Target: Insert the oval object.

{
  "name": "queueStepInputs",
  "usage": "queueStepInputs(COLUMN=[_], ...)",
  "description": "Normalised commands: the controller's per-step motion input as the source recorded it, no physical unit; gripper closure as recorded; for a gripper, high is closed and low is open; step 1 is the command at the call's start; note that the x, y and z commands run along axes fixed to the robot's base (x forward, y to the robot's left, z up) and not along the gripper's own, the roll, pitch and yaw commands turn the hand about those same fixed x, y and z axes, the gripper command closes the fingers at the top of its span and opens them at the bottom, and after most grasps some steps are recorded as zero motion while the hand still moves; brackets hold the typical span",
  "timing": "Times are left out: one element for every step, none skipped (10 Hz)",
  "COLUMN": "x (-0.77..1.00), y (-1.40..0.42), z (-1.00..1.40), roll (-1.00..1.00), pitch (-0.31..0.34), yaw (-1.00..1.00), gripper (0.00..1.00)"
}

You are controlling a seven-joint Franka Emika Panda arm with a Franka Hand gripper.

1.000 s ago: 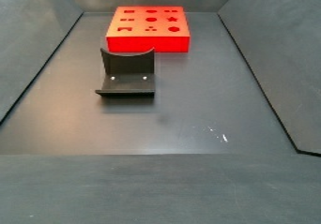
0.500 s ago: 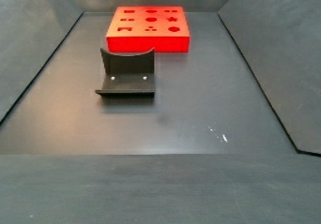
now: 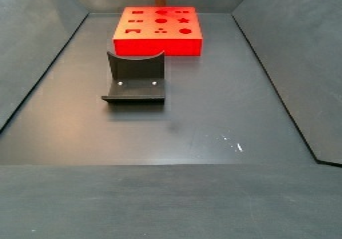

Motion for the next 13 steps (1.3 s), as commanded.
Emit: queueStepInputs(x=[0.08,0.01,0.0,0.0,0.0,0.08,0.06,0.07,0.0,0.0,0.0,0.0,0.0], y=[-0.07,-0.05,-0.04,-0.02,-0.01,-0.07,-0.07,0.0,0.0,0.0,-0.02,-0.02,0.0], z=[-0.23,-0.25,-0.23,-0.21,-0.19,-0.16,-0.19,-0.19,-0.02,-0.41,-0.59,-0.56,-0.49], roll=[0.0,0.0,0.0,0.0,0.0,0.04,0.06,0.04,0.0,0.12,0.15,0.16,0.1], pitch=[-0.027,-0.019,-0.016,-0.004,0.0,0.0,0.0,0.0,0.0,0.0,0.0,0.0,0.0], yaw=[0.11,0.11,0.1,0.08,0.09,0.07,0.07,0.01,0.0,0.0,0.0,0.0,0.0], gripper=[1.0,1.0,1.0,1.0,1.0,1.0,1.0,1.0,1.0,1.0,1.0,1.0,1.0])
